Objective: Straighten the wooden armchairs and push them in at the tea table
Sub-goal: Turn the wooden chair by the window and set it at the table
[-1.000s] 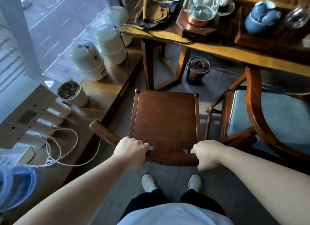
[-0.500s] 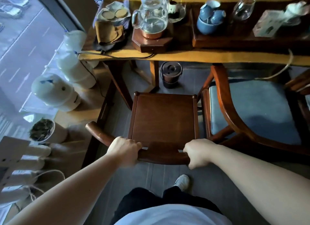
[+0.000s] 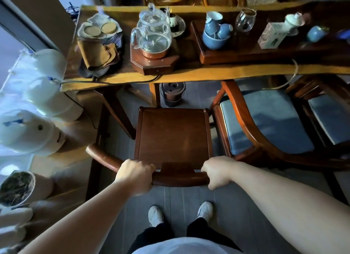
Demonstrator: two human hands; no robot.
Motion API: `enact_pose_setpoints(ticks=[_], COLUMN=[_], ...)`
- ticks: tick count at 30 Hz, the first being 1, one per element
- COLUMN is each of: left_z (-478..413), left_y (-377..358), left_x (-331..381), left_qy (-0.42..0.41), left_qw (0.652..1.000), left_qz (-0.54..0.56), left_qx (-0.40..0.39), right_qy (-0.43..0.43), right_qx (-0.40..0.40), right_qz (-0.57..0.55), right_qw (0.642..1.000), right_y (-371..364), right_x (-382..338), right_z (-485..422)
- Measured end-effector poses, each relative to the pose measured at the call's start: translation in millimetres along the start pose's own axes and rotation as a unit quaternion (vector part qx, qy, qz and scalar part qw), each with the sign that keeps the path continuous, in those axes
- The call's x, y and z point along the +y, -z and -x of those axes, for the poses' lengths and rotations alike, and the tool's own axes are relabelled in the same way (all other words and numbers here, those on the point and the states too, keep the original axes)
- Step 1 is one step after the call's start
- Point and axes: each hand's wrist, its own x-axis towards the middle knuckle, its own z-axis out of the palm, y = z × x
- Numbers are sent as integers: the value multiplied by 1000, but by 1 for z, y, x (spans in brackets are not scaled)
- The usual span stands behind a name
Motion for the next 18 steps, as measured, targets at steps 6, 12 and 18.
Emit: enact_pose_setpoints(ticks=[6, 12, 18], left_z=[-12, -17, -16], left_y=[12, 22, 20], left_x=[4, -12, -7], left_qy=[-1, -1, 12], left_qw=[1000, 1000, 1000], left_qz=[-5, -5, -10], left_qx=[-2, -24, -12], right_qy=[-14, -14, -4], right_qx=[4, 16, 41], right_qz=[9, -2, 6], right_qw=[1000, 1000, 999], right_y=[15, 20, 17], right_x=[12, 6, 9], right_z=[-4, -10, -4])
